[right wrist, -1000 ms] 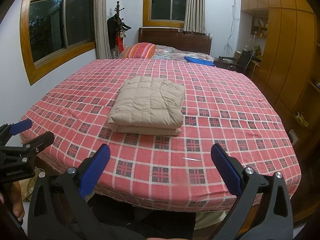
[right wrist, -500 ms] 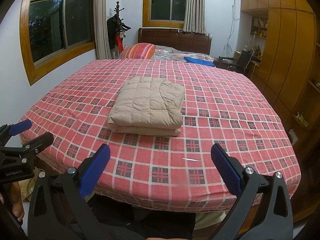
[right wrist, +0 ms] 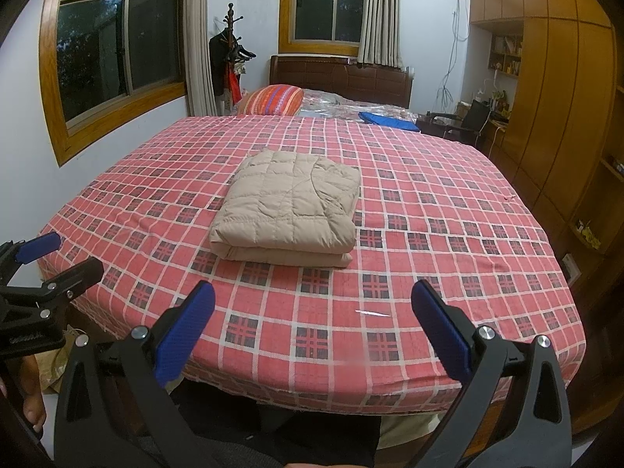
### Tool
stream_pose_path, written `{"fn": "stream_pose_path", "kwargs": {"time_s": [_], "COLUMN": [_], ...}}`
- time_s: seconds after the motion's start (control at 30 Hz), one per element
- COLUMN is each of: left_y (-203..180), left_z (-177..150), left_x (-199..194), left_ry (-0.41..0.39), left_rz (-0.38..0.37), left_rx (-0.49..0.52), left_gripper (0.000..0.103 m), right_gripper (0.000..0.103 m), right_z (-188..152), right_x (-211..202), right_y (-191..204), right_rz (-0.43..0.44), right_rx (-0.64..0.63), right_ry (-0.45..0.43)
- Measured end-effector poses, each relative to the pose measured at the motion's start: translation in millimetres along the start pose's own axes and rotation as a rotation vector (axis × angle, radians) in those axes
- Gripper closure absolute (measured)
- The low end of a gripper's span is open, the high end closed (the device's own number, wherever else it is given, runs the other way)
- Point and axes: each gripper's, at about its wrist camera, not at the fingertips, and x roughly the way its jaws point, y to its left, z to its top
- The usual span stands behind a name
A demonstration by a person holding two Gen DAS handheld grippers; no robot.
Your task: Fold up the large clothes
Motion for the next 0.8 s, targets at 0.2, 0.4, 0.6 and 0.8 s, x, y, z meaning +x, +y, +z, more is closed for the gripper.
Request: {"fn": "stream_pose_path", "kwargs": {"time_s": [0.2,0.4,0.6,0.8], "left_y": [0.7,1.0,1.1,1.1], "left_z": [0.7,0.7,0.8,0.7], "left_x": [0.0,-0.5,-0.4,-0.2], "left_ry": [0.000,0.000,-0.001,0.000], "left_rz": [-0.002,-0.002,-0.003,-0.002], "left_rx": [-0.002,-0.001,-0.002,-0.002], "left_gripper": [0.004,0.004,0.004,0.004], "right_gripper": [0.003,0.003,0.003,0.003], "right_z": [1.2,2.5,4.4,4.3], "right_x": [0.2,0.7,2.0,2.3], "right_y": [-0.2,0.1,1.6,1.5], "right_rz": [-0.001,0.000,-0.003,-0.005], "right_rx": [-0.001,-0.003,-0.013,-0.011], "right_ry": [-0.003,-0.003,-0.003,-0.003]}}
